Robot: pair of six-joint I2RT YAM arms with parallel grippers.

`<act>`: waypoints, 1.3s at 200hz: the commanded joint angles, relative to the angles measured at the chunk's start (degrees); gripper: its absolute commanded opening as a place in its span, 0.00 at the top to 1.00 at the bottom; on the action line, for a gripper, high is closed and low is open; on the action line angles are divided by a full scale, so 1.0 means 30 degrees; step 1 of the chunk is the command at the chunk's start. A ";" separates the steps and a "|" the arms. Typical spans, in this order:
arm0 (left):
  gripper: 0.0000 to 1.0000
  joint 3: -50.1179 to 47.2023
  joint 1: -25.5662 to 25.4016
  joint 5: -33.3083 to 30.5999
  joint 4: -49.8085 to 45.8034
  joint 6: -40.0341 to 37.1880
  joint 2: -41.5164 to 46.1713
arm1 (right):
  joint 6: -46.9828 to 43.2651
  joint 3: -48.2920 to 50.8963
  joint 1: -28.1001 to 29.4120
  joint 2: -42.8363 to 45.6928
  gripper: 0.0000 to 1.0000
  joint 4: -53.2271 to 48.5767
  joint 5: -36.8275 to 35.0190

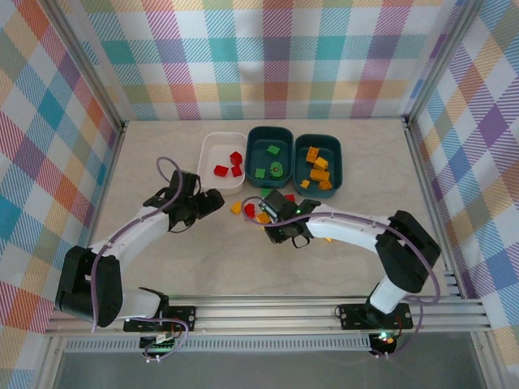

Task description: Sort the legos into containers by color

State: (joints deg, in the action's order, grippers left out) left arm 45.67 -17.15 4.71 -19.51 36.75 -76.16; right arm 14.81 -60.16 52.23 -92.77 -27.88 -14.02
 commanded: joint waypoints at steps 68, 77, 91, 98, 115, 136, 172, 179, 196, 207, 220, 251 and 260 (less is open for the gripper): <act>0.15 -0.2358 0.1731 0.0157 -0.1808 0.1385 0.0832 | -0.1304 -1.1224 -0.1578 -0.6888 0.66 0.1399 0.0851; 0.15 -0.2604 0.1731 0.0100 -0.2040 0.1301 0.1122 | -0.1583 -1.2795 -0.1661 -0.8037 0.66 0.1102 0.0880; 0.15 -0.2910 0.1749 0.0071 -0.2249 0.1194 0.1544 | -0.1859 -1.5082 -0.1855 -0.9725 0.66 0.0639 0.1324; 0.15 -0.3002 0.1775 0.0069 -0.2369 0.1132 0.1715 | -0.1809 -1.6252 -0.1979 -1.0607 0.66 0.0213 0.1504; 0.15 -0.3067 0.1790 0.0169 -0.2517 0.0978 0.1918 | -0.1873 -1.8505 -0.2202 -1.2331 0.65 -0.0674 0.1657; 0.15 -0.3007 0.1789 0.0277 -0.2597 0.0796 0.1940 | -0.2123 -2.0693 -0.2378 -1.3958 0.64 -0.1587 0.1770; 0.15 -0.2749 0.1790 0.1025 -0.2149 0.0659 0.1534 | -0.2458 -2.3450 -0.2380 -1.5351 0.51 -0.2837 0.1949; 0.15 -0.2623 0.1790 0.1221 -0.2121 0.0604 0.1449 | -0.2448 -2.3742 -0.2358 -1.5325 0.48 -0.3016 0.1992; 0.14 -0.2309 0.1790 0.1514 -0.2053 0.0525 0.1295 | -0.2374 -2.3703 -0.2350 -1.4777 0.42 -0.2871 0.1958; 0.14 -0.2188 0.1790 0.1644 -0.2006 0.0523 0.1296 | -0.2362 -2.3389 -0.2350 -1.4164 0.40 -0.2805 0.1762; 0.14 -0.2055 0.1761 0.1873 -0.1929 0.0522 0.1320 | -0.2356 -2.2113 -0.2350 -1.2892 0.40 -0.2385 0.1474; 0.15 -0.1939 0.1214 0.2853 -0.1446 0.0530 0.1423 | -0.1883 -1.5002 -0.2379 -0.7824 0.39 0.0256 -0.0481; 0.15 -0.1912 0.0735 0.3013 -0.1227 0.0524 0.1445 | -0.1671 -1.2582 -0.2427 -0.6247 0.36 0.0731 -0.1230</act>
State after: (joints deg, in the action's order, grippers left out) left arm 38.48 -12.95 10.63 -24.75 39.20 -71.99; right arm 8.29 -110.59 44.97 -124.42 -30.89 -11.79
